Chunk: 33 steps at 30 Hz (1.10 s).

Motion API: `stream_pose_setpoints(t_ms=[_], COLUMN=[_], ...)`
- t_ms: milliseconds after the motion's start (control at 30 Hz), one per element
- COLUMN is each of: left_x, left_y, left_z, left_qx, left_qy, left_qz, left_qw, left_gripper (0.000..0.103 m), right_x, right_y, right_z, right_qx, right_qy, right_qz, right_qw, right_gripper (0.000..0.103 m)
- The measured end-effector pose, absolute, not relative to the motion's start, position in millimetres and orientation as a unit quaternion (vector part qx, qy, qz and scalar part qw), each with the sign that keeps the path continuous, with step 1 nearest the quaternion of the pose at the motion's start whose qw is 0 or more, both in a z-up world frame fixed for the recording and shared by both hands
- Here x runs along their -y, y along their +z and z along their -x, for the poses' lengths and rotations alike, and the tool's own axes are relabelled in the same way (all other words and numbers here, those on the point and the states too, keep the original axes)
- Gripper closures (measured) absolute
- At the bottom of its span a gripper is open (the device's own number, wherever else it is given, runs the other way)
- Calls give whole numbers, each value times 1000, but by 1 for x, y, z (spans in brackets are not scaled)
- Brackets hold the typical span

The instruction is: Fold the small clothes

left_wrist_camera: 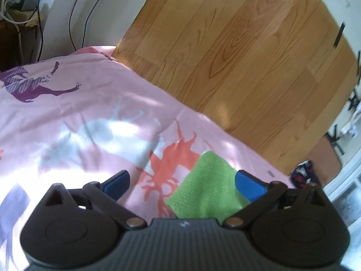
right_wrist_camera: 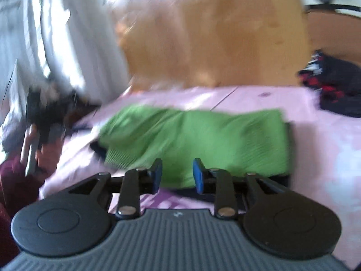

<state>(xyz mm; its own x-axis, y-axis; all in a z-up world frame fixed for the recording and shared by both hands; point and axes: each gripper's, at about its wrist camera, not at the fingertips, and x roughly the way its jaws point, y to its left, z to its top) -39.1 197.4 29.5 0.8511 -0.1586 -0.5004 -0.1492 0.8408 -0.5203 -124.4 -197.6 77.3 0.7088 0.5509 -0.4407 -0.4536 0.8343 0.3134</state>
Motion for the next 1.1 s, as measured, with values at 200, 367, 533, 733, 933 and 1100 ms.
stream_pose_setpoints(t_ms=[200,367,533,733,933,1100], left_x=[-191,-171,-155,-150,-173,-158], left_y=[15,29,64,39,49,90], left_z=[16,18,46,41,55,46], left_qx=[-316,-336,-310,-366,-341,-274], left_qy=[4,-35,-69,-17,10,-26], left_qz=[276,251,231,193,214,211], left_qw=[907,907,920,910,915,938], left_gripper=[17,91,92,88,63,55], right_x=[256,252,251,261,279,234], right_y=[75,47,68,70,54,87], right_z=[120,84,85,92,89,66], right_qx=[-227,-278,-248,-263,-277,-234], right_qy=[137,125,122,97,68,136], right_qz=[-207,-248,-211,-157,-222,-187], right_qw=[942,920,938,947,932,944], right_gripper=[41,69,93,100,96,95])
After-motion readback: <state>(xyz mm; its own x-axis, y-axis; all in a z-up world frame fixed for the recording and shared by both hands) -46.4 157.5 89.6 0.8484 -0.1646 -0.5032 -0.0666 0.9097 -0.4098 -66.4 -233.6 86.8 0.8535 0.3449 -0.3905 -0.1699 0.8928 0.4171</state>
